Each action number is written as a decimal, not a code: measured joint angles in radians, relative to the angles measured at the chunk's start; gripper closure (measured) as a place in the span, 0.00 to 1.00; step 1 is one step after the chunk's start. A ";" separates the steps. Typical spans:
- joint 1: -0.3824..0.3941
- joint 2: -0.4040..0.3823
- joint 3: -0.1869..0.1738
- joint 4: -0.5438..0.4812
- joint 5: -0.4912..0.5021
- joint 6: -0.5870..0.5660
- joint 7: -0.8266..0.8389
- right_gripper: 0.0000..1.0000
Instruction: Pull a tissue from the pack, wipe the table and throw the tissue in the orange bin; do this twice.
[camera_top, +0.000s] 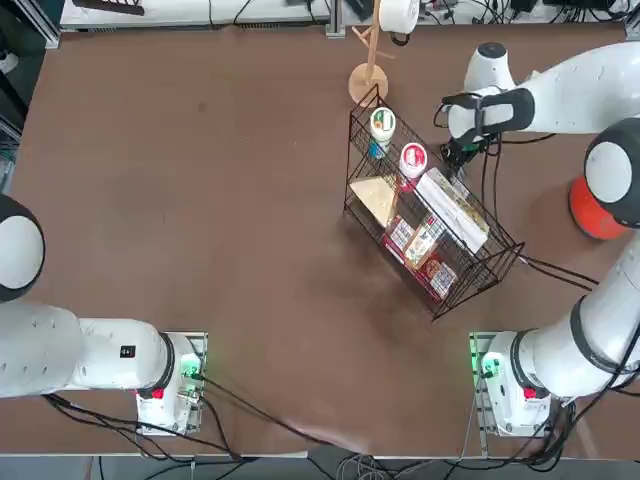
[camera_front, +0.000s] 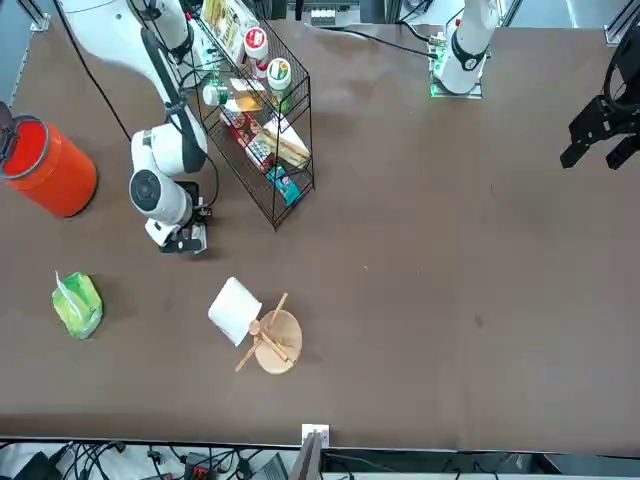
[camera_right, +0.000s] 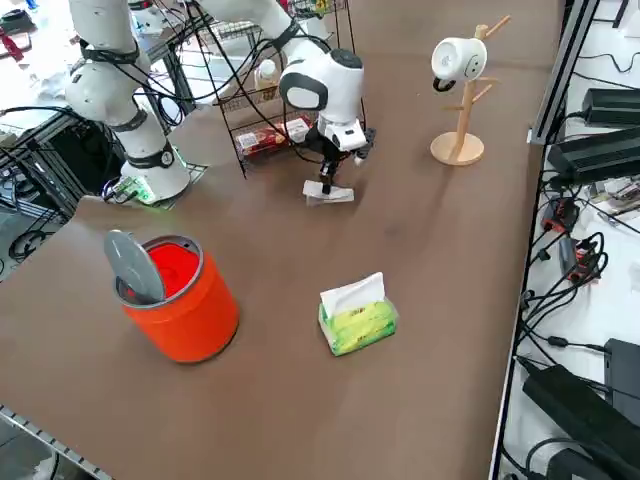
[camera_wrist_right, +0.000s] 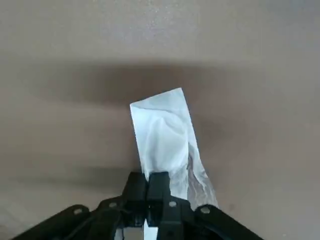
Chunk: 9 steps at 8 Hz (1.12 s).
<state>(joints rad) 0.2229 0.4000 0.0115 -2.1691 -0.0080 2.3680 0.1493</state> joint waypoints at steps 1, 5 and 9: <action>0.000 0.000 -0.001 0.000 0.000 0.000 0.000 0.97; -0.030 0.002 -0.019 0.000 -0.047 -0.001 -0.028 0.97; -0.059 0.001 -0.021 0.000 -0.065 -0.018 -0.058 0.97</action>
<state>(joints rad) 0.1641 0.4014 -0.0100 -2.1689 -0.0729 2.3501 0.0910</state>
